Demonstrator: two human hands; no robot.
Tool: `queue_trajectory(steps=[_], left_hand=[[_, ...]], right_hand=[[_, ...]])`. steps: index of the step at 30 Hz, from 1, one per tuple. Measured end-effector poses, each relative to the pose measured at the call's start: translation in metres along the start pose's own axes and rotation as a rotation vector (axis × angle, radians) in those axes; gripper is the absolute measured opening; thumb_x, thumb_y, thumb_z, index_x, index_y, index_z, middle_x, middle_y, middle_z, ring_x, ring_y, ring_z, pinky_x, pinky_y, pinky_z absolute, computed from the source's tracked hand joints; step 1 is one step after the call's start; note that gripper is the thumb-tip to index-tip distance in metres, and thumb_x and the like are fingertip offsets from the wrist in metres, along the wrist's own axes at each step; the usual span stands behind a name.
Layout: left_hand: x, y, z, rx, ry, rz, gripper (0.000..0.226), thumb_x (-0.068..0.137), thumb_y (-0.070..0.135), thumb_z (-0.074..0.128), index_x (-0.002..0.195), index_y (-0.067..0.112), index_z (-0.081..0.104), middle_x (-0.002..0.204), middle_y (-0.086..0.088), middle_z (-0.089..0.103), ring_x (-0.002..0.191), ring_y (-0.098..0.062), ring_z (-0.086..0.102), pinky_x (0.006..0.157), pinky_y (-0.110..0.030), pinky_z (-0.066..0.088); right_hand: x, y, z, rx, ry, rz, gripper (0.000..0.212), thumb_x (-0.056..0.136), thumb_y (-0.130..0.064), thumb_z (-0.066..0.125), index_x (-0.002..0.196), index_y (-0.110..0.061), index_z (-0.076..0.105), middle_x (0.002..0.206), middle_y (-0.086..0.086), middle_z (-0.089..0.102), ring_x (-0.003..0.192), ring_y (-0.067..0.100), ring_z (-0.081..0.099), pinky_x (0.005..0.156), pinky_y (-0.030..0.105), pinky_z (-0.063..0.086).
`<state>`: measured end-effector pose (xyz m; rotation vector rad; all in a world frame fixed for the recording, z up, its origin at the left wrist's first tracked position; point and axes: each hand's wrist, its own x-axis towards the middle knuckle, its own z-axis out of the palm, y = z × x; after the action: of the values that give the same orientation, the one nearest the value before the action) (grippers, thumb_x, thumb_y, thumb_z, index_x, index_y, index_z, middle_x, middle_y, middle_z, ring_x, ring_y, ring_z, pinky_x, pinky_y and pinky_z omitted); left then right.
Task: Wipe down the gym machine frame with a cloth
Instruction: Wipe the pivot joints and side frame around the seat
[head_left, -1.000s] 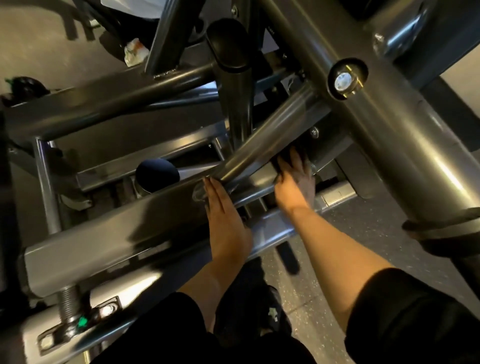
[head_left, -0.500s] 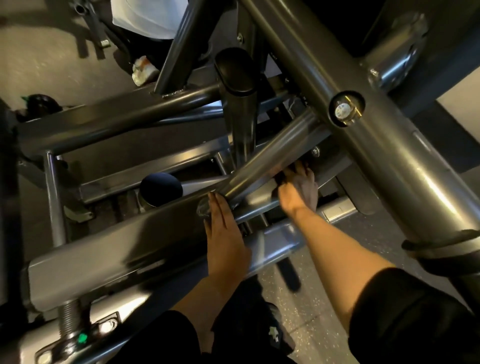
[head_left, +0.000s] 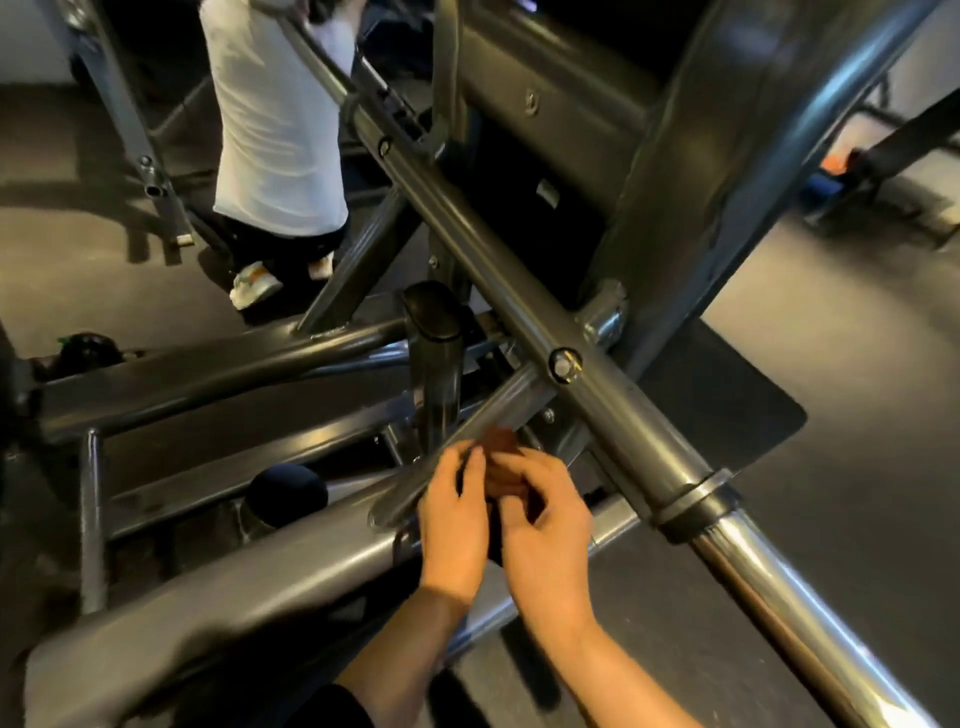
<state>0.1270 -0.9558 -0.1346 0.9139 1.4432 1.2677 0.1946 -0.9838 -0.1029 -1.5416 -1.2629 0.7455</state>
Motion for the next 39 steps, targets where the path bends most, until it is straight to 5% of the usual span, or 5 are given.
queue_trajectory(steps=[8,12,17,27,39], left_hand=[[-0.004,0.082,0.044,0.089,-0.287,0.495,0.019,0.088,0.016,0.058,0.104,0.019,0.068,0.106,0.003,0.068,0.099,-0.008,0.065,0.093,-0.033,0.052],[0.005,0.077,0.048,0.42,-0.29,0.531,0.049,0.093,0.006,0.056,0.14,0.017,0.049,0.148,0.004,0.042,0.138,-0.01,0.036,0.112,-0.013,0.017],[0.03,0.083,0.044,0.748,-0.442,0.561,0.07,0.093,-0.001,0.044,0.155,0.018,0.015,0.163,0.003,0.003,0.149,-0.012,0.0,0.12,-0.027,-0.002],[0.038,0.103,0.031,0.932,-0.372,0.602,0.072,0.09,-0.001,0.042,0.152,0.031,0.024,0.157,0.009,0.029,0.145,-0.009,0.024,0.121,-0.047,-0.005],[0.035,0.101,0.032,1.08,-0.421,0.587,0.072,0.091,0.003,0.041,0.154,0.028,0.016,0.162,0.013,0.009,0.148,-0.006,0.001,0.113,-0.066,-0.009]], right_hand=[[0.015,-0.059,-0.105,-0.631,0.298,-0.545,0.028,0.079,-0.026,0.055,0.098,-0.02,0.074,0.114,-0.005,0.061,0.104,0.015,0.051,0.085,0.016,0.038],[0.02,-0.038,-0.125,-0.98,0.117,-0.629,0.01,0.071,-0.035,0.068,0.069,-0.028,0.074,0.077,-0.013,0.07,0.09,0.014,0.064,0.075,0.027,0.055],[0.044,-0.031,-0.126,-0.987,-0.044,-0.401,0.045,0.057,-0.021,0.088,0.098,-0.024,0.071,0.111,-0.004,0.067,0.084,0.016,0.069,0.067,0.022,0.052],[0.112,-0.06,-0.083,-0.829,-0.188,-0.358,0.015,0.091,-0.027,0.06,0.101,-0.015,0.06,0.099,0.005,0.065,0.086,0.025,0.063,0.081,0.043,0.053],[0.039,-0.05,-0.137,-1.121,-0.191,-0.367,0.032,0.063,-0.026,0.084,0.091,-0.029,0.067,0.091,-0.011,0.064,0.074,0.016,0.059,0.05,0.029,0.049]])
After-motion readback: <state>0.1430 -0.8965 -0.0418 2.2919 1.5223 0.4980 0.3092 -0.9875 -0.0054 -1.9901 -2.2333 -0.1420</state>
